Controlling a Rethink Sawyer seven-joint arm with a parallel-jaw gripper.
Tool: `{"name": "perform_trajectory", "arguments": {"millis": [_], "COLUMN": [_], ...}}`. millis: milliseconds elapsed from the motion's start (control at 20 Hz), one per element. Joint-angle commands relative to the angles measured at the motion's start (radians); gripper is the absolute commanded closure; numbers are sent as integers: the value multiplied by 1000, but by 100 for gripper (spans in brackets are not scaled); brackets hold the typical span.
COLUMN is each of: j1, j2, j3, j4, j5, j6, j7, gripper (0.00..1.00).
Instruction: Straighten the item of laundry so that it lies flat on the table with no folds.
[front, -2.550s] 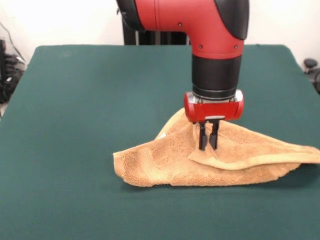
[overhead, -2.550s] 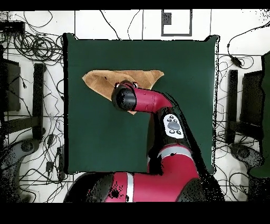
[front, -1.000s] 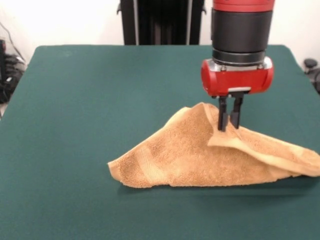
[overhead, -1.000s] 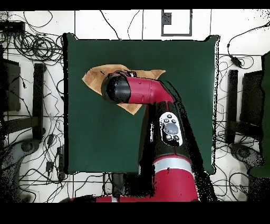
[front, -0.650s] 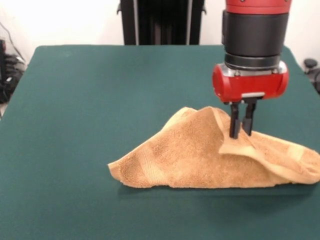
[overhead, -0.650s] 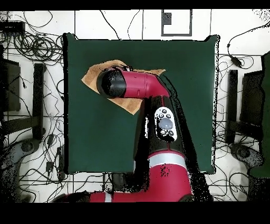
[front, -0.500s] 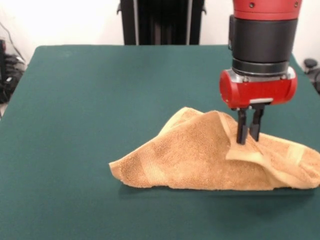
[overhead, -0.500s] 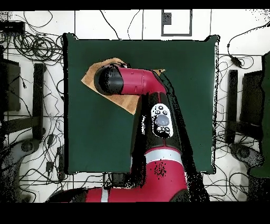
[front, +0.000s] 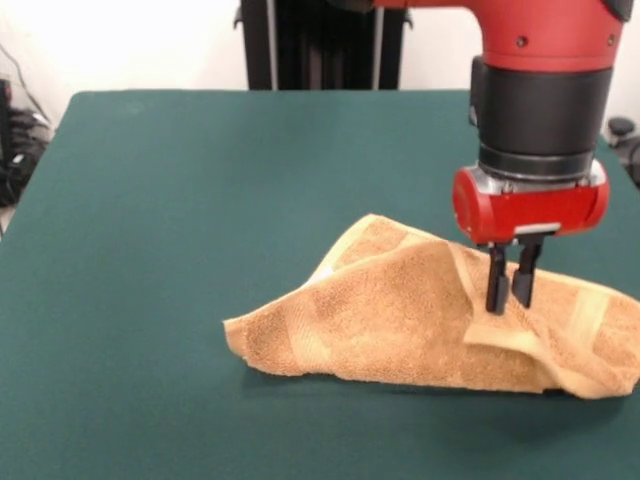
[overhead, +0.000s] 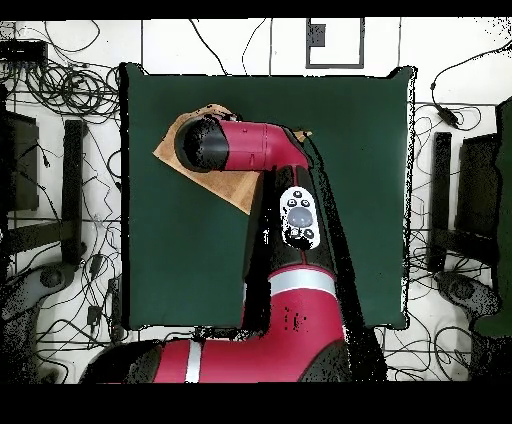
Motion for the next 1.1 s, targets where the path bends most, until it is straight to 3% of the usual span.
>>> {"name": "perform_trajectory", "arguments": {"millis": [50, 600, 1100], "j1": [19, 24, 11], "j2": [87, 160, 156], "j3": [55, 80, 100], "j4": [-26, -183, -166], "j5": [1, -4, -9], "j6": [78, 157, 147], "j7": [98, 29, 13], "gripper": [100, 100, 100]}}
